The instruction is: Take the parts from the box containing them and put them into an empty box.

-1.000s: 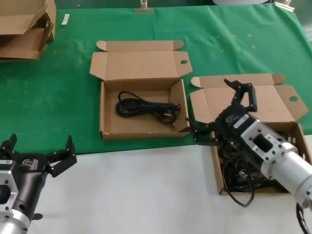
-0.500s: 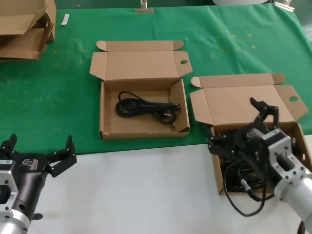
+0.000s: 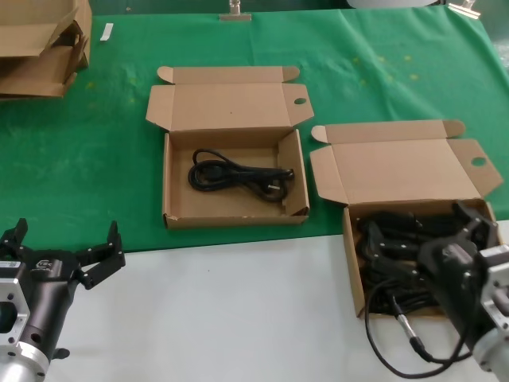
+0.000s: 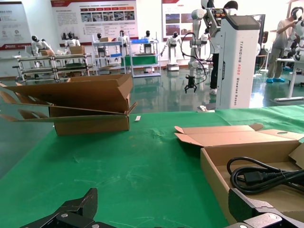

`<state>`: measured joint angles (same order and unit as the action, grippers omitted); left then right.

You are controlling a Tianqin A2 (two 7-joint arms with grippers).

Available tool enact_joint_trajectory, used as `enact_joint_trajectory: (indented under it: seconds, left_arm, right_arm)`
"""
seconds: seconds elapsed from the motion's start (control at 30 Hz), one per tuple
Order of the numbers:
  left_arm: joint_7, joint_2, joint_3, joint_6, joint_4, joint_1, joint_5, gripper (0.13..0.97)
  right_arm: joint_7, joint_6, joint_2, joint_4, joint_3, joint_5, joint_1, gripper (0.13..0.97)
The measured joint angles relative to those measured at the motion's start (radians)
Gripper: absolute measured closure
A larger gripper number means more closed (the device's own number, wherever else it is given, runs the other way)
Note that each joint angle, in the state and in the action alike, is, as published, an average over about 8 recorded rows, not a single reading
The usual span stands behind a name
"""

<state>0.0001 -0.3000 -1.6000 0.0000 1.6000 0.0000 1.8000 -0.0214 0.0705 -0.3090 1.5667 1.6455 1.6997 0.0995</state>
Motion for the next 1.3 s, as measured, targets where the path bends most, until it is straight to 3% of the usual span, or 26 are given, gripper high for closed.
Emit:
enact_joint_trajectory:
  seconds: [0.3, 1.3]
  left_arm:
    - [0.0, 0.0, 0.0, 0.0, 0.0, 0.0, 0.0, 0.132]
    - [0.0, 0.0, 0.0, 0.0, 0.0, 0.0, 0.0, 0.132]
  right_arm:
    - [0.015, -0.049, 0.006, 0.023, -0.032, 0.069, -0.069, 0.129]
    - [0.016, -0.051, 0.007, 0.024, -0.033, 0.073, -0.072, 0.129]
